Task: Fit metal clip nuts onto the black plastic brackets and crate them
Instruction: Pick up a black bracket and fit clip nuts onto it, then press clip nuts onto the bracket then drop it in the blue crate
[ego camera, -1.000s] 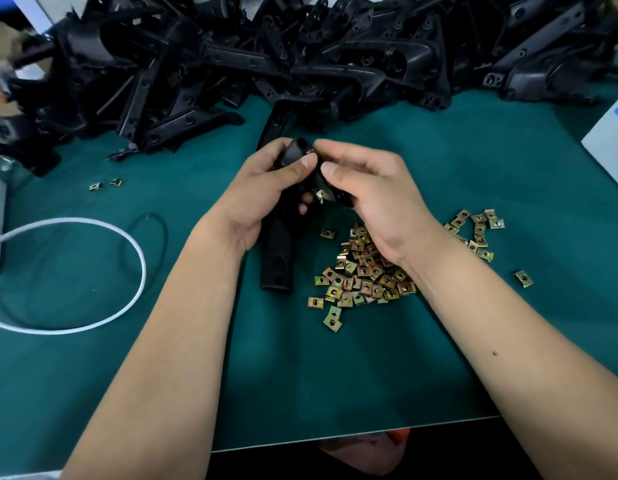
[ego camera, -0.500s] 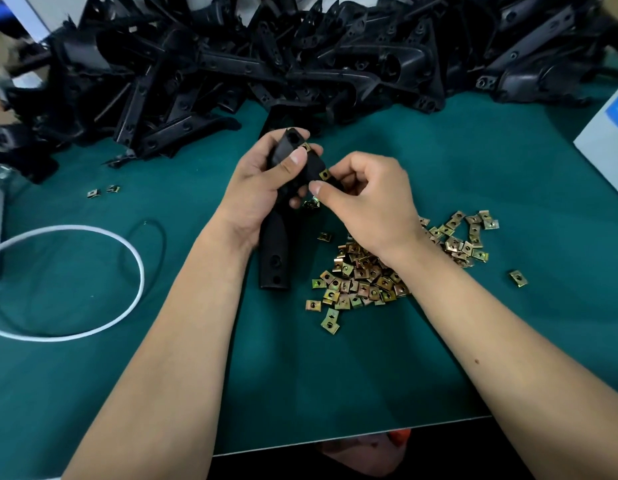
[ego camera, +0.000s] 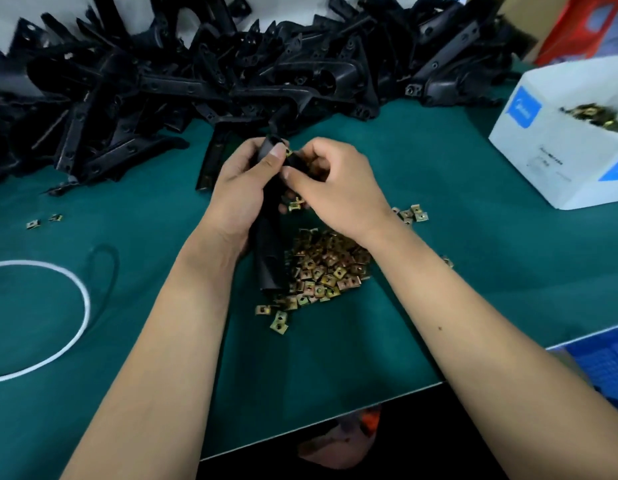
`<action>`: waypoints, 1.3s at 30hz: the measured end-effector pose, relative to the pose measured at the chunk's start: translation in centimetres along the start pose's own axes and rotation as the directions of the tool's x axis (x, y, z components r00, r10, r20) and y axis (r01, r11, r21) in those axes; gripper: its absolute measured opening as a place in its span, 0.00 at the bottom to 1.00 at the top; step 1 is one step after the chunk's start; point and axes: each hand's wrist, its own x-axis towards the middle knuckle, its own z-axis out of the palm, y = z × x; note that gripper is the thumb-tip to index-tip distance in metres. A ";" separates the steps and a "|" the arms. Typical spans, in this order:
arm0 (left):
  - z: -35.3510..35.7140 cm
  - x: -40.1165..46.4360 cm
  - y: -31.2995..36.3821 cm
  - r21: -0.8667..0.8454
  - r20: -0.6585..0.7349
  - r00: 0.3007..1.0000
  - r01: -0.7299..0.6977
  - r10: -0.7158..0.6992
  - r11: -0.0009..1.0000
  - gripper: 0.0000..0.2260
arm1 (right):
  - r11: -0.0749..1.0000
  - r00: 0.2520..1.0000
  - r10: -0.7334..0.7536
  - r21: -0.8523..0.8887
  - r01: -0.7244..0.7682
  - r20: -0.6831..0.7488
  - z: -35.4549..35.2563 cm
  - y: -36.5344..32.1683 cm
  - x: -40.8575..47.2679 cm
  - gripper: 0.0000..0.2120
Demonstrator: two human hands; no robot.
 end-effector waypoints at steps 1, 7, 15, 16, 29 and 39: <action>1.4 0.0 0.4 0.003 -0.006 1.000 0.005 -0.005 1.000 0.06 | 1.000 1.000 -0.003 -0.008 0.003 -0.016 -1.2 -0.2 -0.1 0.09; 13.0 -0.5 2.7 0.104 0.176 0.982 -0.085 0.066 0.991 0.10 | 0.998 0.943 -0.022 -0.065 0.000 -0.333 -10.4 1.2 -3.2 0.08; 34.9 -9.0 0.0 0.373 0.712 0.702 -0.350 -0.023 0.859 0.17 | 0.952 0.651 0.225 0.305 0.011 -0.725 -25.2 9.4 -18.9 0.08; 37.1 -10.9 -1.1 0.410 0.759 0.648 -0.400 -0.063 0.820 0.19 | 0.931 0.611 0.298 0.364 -0.018 -0.734 -26.5 10.8 -21.4 0.08; 42.4 -19.2 -19.4 0.699 0.708 0.331 -0.447 -0.623 0.557 0.23 | 0.282 0.212 0.731 0.004 -0.959 -0.648 -26.5 28.3 -42.1 0.14; 43.9 -17.1 -10.4 0.504 0.800 0.594 -0.589 -0.086 0.632 0.08 | 0.590 0.337 0.310 -0.098 -0.801 -0.889 -29.3 21.3 -33.7 0.05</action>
